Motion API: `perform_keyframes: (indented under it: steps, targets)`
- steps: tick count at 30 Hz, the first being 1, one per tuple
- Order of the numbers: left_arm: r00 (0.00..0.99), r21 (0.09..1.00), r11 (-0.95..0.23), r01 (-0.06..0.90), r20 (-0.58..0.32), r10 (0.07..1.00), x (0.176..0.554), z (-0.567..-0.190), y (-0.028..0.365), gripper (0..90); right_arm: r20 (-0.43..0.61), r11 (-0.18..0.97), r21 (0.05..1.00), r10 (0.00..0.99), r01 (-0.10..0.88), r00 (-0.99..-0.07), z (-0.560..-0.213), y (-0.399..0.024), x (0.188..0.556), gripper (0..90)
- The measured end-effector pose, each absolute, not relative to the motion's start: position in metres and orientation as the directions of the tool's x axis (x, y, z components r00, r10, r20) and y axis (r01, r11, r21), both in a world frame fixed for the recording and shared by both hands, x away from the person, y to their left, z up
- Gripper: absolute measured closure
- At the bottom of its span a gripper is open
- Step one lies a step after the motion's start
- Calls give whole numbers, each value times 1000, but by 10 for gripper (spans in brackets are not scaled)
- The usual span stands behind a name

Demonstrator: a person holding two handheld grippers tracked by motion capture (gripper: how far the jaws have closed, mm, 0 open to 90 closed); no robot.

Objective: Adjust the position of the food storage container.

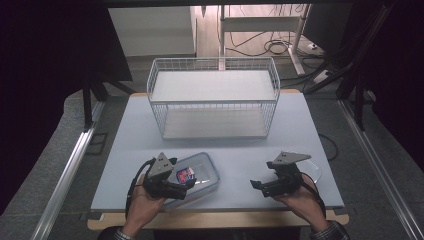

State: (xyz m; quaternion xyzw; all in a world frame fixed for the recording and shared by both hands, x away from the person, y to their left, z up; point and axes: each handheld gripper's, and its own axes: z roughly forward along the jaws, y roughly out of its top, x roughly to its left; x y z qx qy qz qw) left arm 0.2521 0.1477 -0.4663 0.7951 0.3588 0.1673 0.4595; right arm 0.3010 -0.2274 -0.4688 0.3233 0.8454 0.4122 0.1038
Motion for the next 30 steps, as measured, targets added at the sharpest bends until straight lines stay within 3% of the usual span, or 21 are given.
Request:
perform_keyframes:
  steps: [4, 9, 16, 20, 24, 30]
  targets:
    - [678, 848, -298, 439, -95, 729, 248, -468, 154, 61, 64, 457, 772, 635, 441, -770, -467, -228, 300, 242]
    - [682, 849, -268, 455, -139, 718, 249, -471, 160, 56, 79, 454, 768, 632, 451, -771, -465, -230, 300, 310]
    - [668, 857, -264, 443, -120, 734, 248, -473, 164, 127, 69, 490, 750, 611, 445, -789, -466, -231, 300, 440]
    - [663, 858, -253, 446, -127, 738, 248, -473, 165, 140, 7, 545, 721, 612, 429, -791, -464, -233, 298, 641]
    - [658, 863, -239, 445, -134, 741, 247, -471, 167, 161, -16, 558, 702, 633, 442, -774, -464, -244, 296, 785]
    - [657, 860, -231, 455, -149, 739, 247, -472, 170, 200, -22, 554, 692, 658, 464, -753, -463, -264, 285, 859]
